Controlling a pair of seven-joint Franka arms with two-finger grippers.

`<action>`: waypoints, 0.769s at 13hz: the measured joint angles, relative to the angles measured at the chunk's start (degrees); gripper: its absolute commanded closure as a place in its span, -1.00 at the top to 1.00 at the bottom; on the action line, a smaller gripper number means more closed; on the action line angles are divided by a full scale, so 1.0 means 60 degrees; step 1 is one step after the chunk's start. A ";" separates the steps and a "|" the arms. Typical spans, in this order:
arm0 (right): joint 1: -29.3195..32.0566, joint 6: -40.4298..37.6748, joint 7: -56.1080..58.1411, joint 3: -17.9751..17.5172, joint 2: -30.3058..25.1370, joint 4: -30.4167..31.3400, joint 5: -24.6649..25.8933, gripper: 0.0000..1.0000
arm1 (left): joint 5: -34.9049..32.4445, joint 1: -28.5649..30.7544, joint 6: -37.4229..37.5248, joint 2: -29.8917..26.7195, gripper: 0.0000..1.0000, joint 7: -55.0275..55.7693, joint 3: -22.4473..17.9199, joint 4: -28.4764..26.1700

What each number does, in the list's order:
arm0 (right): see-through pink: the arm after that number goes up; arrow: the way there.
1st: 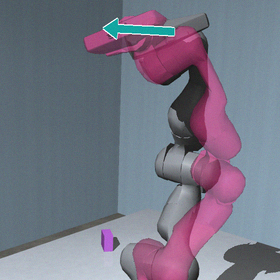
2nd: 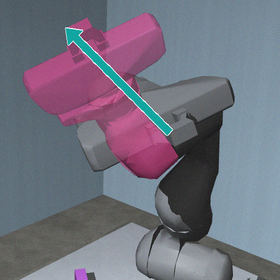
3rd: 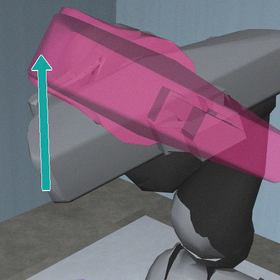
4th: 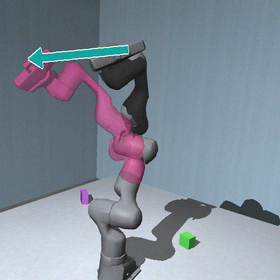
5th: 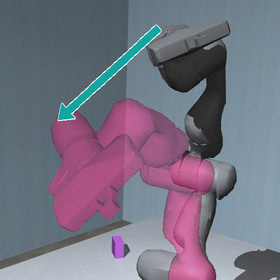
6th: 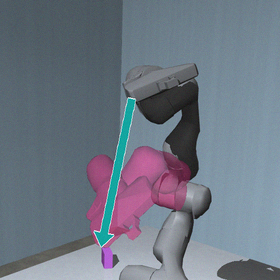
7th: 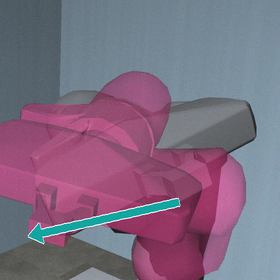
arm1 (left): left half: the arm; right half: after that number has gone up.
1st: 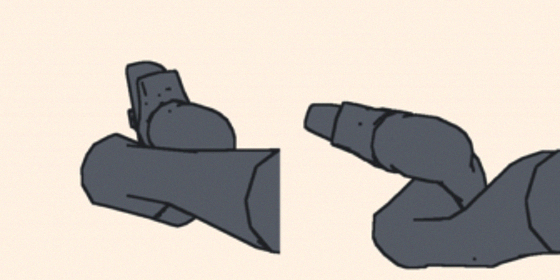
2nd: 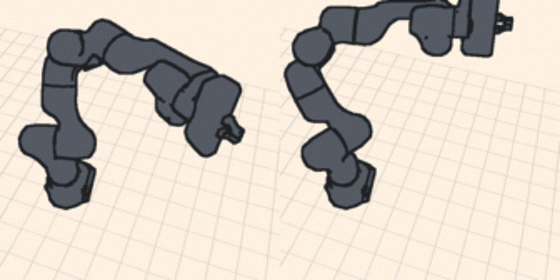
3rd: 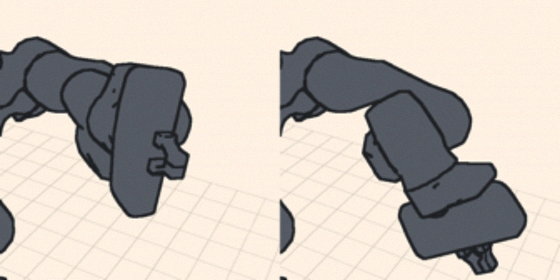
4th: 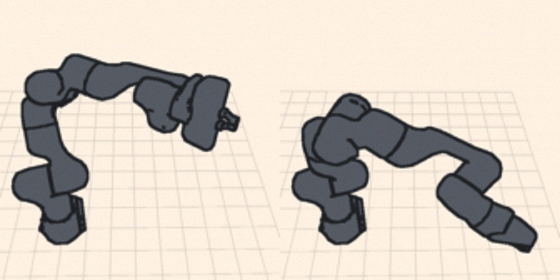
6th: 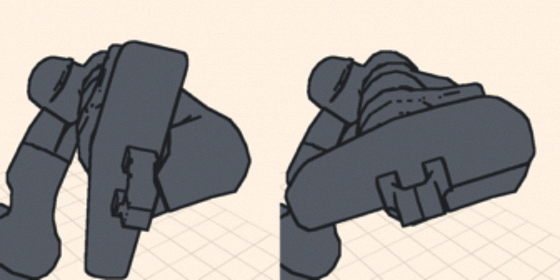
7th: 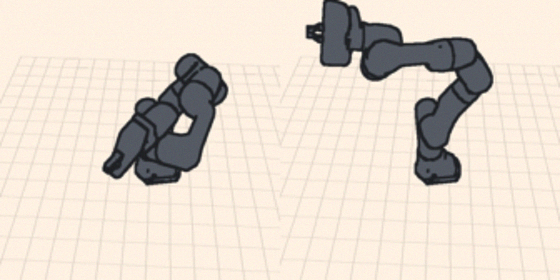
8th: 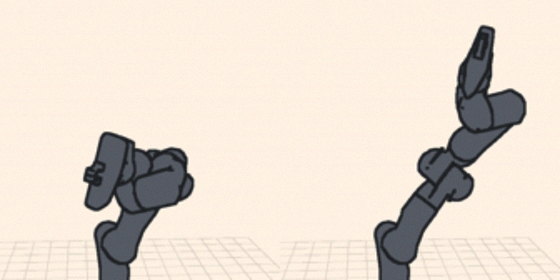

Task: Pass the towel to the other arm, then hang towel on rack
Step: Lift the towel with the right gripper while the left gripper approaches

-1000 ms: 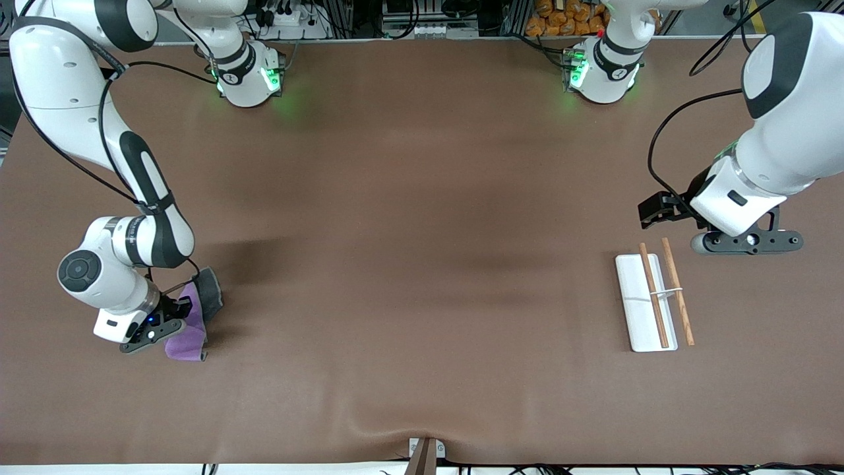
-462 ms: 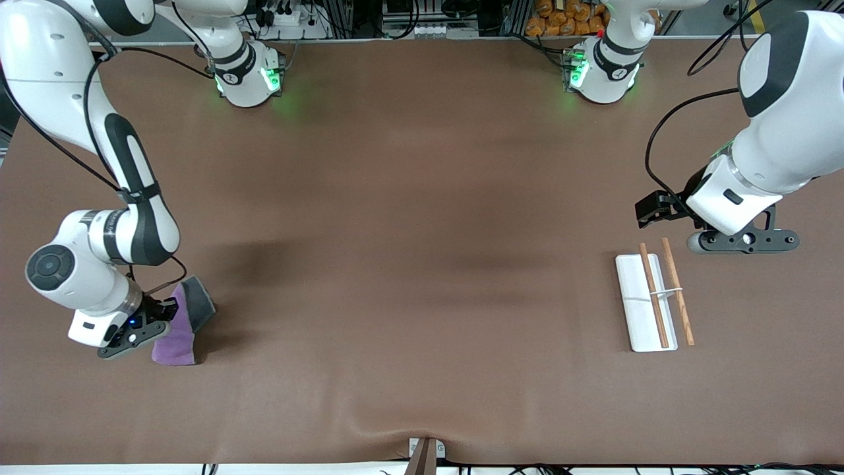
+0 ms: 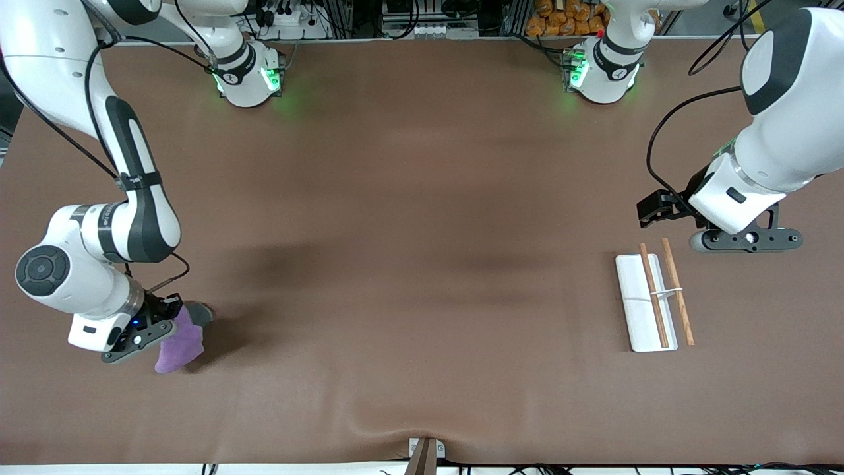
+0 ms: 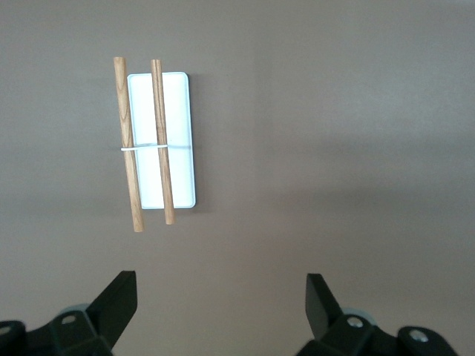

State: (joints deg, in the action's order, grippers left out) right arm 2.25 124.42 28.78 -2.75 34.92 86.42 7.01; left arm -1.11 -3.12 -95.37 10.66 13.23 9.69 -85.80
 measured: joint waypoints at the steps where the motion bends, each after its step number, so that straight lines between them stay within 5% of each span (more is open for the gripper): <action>1: -0.0030 -0.0285 -0.0006 -0.0144 -0.0046 -0.0142 -0.0021 -1.00 | 0.0008 -0.0004 0.0000 0.0000 1.00 0.0229 0.0002 0.0016; 4: -0.0079 -0.0797 -0.0008 -0.0775 -0.0206 -0.0406 -0.0037 -1.00 | 0.0223 -0.0018 -0.0002 -0.0005 1.00 0.1077 0.0157 0.0077; 10: -0.0153 -0.1515 -0.0046 -0.3364 -0.0676 -0.0582 -0.0040 -1.00 | 0.1207 -0.0203 -0.0411 0.0019 1.00 0.2831 0.0254 0.0077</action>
State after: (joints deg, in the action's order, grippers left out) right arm 1.33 115.33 28.50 -22.94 30.86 82.93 6.77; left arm 6.13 -4.34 -97.84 10.78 30.21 11.21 -85.34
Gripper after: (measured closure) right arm 0.965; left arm 0.000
